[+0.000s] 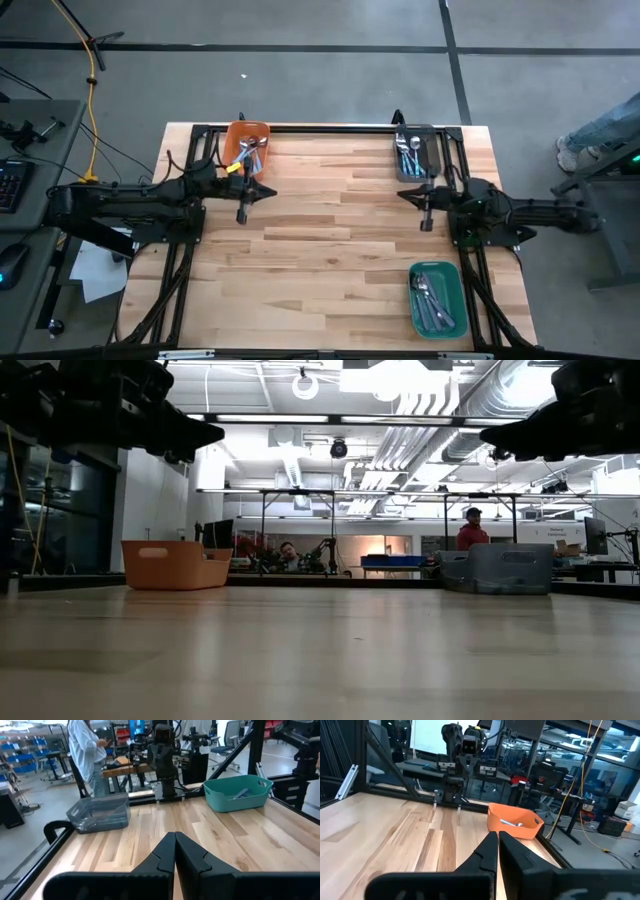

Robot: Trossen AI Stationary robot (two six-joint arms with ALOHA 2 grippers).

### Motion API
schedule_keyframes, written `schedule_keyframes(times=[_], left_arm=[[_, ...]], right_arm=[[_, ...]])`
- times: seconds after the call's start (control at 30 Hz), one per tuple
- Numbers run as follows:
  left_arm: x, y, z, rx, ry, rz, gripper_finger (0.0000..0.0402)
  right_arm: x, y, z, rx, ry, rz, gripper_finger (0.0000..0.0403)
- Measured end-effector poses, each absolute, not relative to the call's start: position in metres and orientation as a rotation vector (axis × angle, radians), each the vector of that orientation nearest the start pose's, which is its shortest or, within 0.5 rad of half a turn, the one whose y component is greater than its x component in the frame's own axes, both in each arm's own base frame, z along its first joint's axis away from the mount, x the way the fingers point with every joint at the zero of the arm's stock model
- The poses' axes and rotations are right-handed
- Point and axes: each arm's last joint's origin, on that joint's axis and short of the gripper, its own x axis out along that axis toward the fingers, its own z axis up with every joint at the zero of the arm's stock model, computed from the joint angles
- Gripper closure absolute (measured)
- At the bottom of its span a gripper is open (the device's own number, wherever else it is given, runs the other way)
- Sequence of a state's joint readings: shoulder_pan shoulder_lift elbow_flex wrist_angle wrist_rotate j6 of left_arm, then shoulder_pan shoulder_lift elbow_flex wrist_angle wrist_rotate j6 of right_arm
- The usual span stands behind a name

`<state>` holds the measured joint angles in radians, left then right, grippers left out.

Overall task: Sort silverware by color (type)
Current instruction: Return to Home Position

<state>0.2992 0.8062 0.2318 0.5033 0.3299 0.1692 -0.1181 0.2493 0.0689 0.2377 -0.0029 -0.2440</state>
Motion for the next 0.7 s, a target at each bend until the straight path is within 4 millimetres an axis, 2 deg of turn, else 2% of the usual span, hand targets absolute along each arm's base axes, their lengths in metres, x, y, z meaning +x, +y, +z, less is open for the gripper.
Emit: schedule_keyframes(times=[0.33, 0.7], left_arm=[[0.15, 0.037, 0.177, 0.13, -0.001, -0.03, 0.0401], [0.134, 0.032, 0.173, 0.14, -0.072, -0.024, 0.0401]], right_arm=[[0.1, -0.012, 0.189, -0.253, -0.059, -0.124, 0.0403], [0.092, -0.011, 0.188, -0.243, -0.064, -0.13, 0.0403]])
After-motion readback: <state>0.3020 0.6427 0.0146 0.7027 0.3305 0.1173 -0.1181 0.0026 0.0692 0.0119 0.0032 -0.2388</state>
